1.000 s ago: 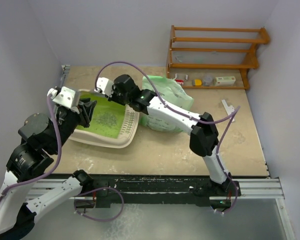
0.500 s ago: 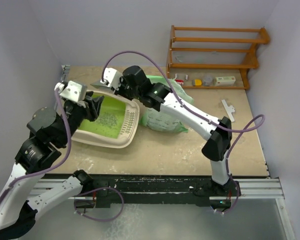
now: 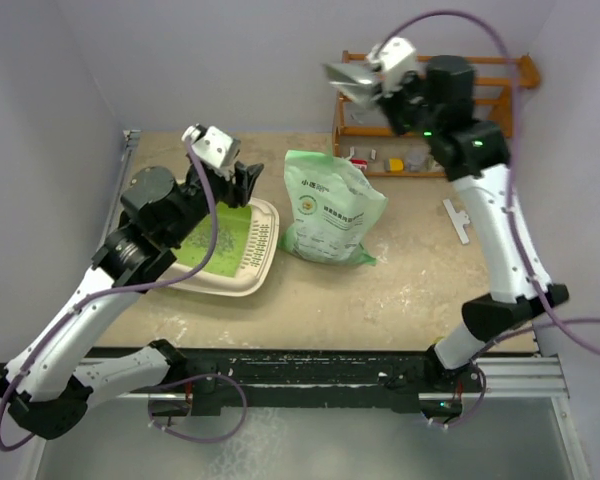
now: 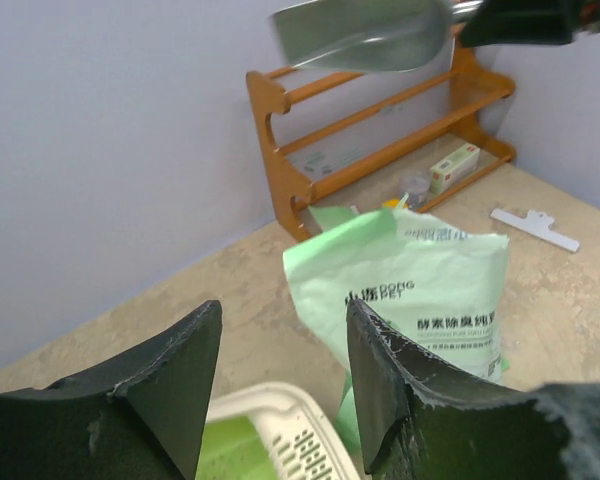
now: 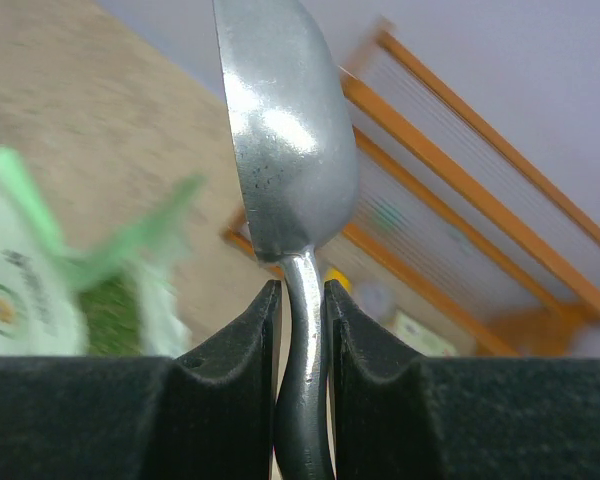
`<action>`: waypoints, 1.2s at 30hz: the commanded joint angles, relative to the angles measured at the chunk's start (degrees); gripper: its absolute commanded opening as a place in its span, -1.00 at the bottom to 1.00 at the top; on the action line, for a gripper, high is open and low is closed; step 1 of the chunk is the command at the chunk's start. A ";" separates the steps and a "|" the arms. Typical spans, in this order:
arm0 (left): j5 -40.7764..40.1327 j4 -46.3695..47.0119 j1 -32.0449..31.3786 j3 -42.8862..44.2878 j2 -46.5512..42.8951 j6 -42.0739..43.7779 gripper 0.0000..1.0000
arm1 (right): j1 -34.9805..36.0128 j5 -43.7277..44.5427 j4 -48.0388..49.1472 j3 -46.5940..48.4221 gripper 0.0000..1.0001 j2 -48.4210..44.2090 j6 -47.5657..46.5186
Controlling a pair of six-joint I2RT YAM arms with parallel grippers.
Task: Fill the litter box with clean litter
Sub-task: 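Scoop the cat litter from the cat litter bag.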
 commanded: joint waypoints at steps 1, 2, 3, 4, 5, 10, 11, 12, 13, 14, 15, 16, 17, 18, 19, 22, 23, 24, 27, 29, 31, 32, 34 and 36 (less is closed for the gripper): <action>6.33 9.12 0.25 6.27 5.93 1.17 0.02 | -12.46 -7.63 -3.19 -5.23 -1.00 -8.89 1.94; 7.34 9.81 0.17 7.77 7.76 0.83 0.02 | -15.25 -10.40 -4.39 -5.95 -1.00 -10.14 2.03; 8.73 10.79 0.12 9.25 10.46 0.27 0.01 | -17.33 -12.40 -6.82 -6.16 -1.00 -10.96 2.09; 10.10 11.86 0.22 10.69 12.47 -0.18 0.02 | -18.80 -14.91 -9.00 -6.06 -1.00 -11.56 2.23; 11.36 12.93 0.15 12.35 14.63 -0.76 0.02 | -19.91 -17.53 -11.50 -5.72 -1.00 -11.88 2.23; 14.93 12.77 0.09 22.58 25.11 -1.95 0.01 | -23.31 -31.67 -24.53 -1.29 -1.00 -10.87 0.98; 15.04 12.46 0.11 24.62 26.56 -1.75 0.02 | -24.07 -34.52 -26.69 -0.17 -1.00 -10.83 0.40; 14.84 12.42 0.10 25.72 27.68 -1.48 0.02 | -24.89 -37.12 -28.28 0.67 -1.00 -11.08 -0.10; 14.62 12.61 0.14 26.55 28.65 -0.95 0.02 | -25.75 -40.42 -29.76 1.33 -1.00 -11.49 -0.71; 14.52 12.92 0.11 26.93 28.96 -0.66 0.02 | -26.39 -42.63 -30.98 1.76 -1.00 -11.96 -1.31; 14.51 12.94 0.11 27.30 29.26 -0.21 0.03 | -26.92 -44.02 -31.98 2.06 -1.00 -12.47 -1.69; 14.63 12.91 0.15 27.51 29.55 -0.01 0.07 | -27.58 -45.40 -32.71 2.13 -1.00 -12.90 -1.99; 15.02 12.57 0.20 27.55 29.82 0.58 0.10 | -28.28 -46.88 -33.64 2.13 -1.00 -13.19 -2.48; 15.66 11.86 0.19 27.60 30.03 1.21 0.12 | -28.97 -48.17 -34.73 2.08 -1.00 -13.42 -2.80; 16.09 11.19 0.20 27.39 30.05 1.69 0.14 | -29.40 -49.15 -36.09 2.08 -1.00 -13.39 -3.54; 16.03 10.56 0.14 25.32 29.56 4.47 0.24 | -29.77 -48.58 -38.13 0.07 -1.00 -12.52 -3.86; 15.63 10.22 0.19 24.77 29.56 5.38 0.27 | -29.77 -47.20 -38.64 -0.71 -1.00 -12.17 -3.90; 14.97 10.10 0.23 24.28 29.54 6.01 0.35 | -29.76 -46.79 -40.03 -0.78 -1.00 -10.86 -4.47; 14.94 8.52 0.17 23.47 29.97 8.19 0.39 | -29.78 -43.67 -43.81 -0.37 -1.00 -6.27 -6.04; 17.13 8.31 0.16 22.78 29.90 8.58 0.42 | -29.78 -41.89 -44.53 -0.62 -1.00 -3.85 -6.44; 19.52 7.95 0.16 22.03 29.74 8.62 0.44 | -29.75 -42.45 -44.43 0.00 -1.00 -2.67 -6.88; 20.56 7.54 0.18 21.70 29.73 8.72 0.45 | -29.77 -42.72 -44.27 0.64 -1.00 -2.45 -6.59; 22.49 6.40 0.17 21.12 29.62 9.16 0.47 | -29.78 -43.89 -44.49 2.10 -1.00 -2.24 -6.37; 22.68 5.47 0.21 20.12 29.60 10.93 0.48 | -29.78 -43.62 -43.88 2.21 -1.00 -2.21 -5.72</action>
